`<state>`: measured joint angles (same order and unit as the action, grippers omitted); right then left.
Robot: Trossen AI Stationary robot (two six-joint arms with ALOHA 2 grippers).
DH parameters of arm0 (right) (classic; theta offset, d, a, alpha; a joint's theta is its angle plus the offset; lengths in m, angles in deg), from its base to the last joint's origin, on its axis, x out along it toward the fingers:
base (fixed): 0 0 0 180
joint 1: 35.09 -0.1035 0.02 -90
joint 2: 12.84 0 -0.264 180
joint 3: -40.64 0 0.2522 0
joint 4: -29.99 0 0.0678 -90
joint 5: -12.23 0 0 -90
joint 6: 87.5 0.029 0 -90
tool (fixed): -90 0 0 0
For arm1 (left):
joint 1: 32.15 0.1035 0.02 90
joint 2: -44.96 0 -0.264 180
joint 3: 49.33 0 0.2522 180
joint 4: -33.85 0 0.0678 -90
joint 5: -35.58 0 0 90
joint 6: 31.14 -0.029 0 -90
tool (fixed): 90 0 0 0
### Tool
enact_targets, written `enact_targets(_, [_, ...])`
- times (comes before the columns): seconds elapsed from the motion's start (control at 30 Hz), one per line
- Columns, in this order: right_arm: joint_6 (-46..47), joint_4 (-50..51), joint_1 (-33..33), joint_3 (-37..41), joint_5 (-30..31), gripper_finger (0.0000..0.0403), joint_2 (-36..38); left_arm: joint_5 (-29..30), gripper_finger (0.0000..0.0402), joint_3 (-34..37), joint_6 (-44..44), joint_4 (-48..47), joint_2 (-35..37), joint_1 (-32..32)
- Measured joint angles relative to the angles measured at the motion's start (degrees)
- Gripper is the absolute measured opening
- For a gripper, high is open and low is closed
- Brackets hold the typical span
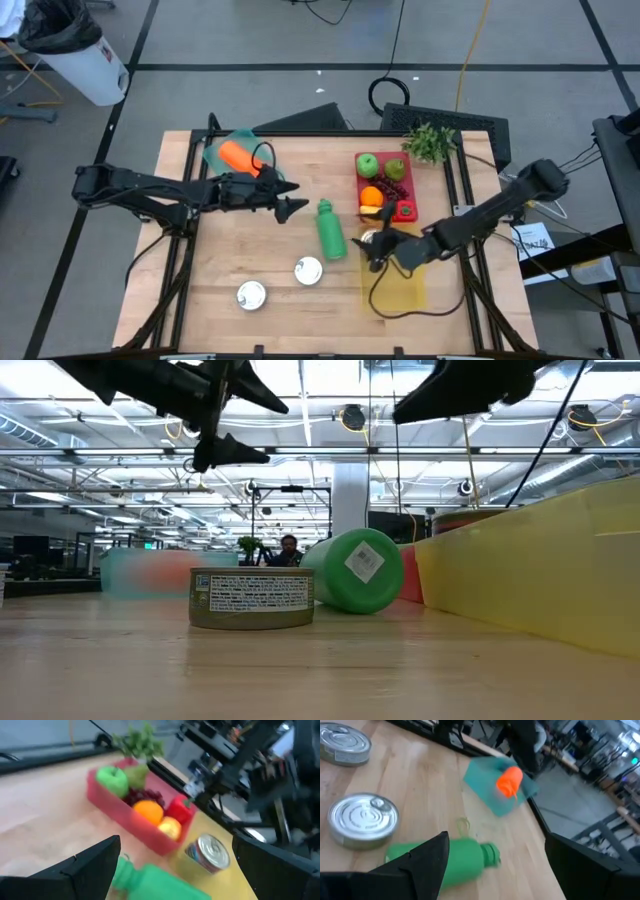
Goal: Pick & Place Food Item
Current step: Put the green tumbler into the blue bin
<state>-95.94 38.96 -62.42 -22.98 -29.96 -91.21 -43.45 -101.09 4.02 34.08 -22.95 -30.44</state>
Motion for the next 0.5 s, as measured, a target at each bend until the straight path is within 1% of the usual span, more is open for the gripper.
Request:
enact_targets(0.13, [7.4, 9.9, -0.3, 0.0, 0.0, 0.0308, 5.9, -3.4, 0.0390, 0.0, 1.2, 1.4, -3.2, -0.7])
enact_targets(0.23, [10.1, 14.5, -0.2, 0.0, 0.0, 0.0308, 8.3, -3.6, 0.0390, -0.1, -0.2, 4.5, -7.7, -2.4])
enact_targets(0.3, [10.9, 16.5, -0.1, 0.0, 0.0, 0.0308, 9.0, -4.1, 0.0390, -1.6, -1.9, 3.8, -10.8, -3.6])
enact_targets(0.4, [11.0, 17.0, -0.1, 0.4, 0.0, 0.0308, 9.3, -5.0, 0.0390, -5.4, -2.3, -1.8, -14.3, -4.1])
enact_targets(0.5, [10.8, 16.4, -0.2, 1.6, -0.1, 0.0308, 9.3, -4.8, 0.0390, -8.8, -5.2, -12.1, -17.1, -4.1])
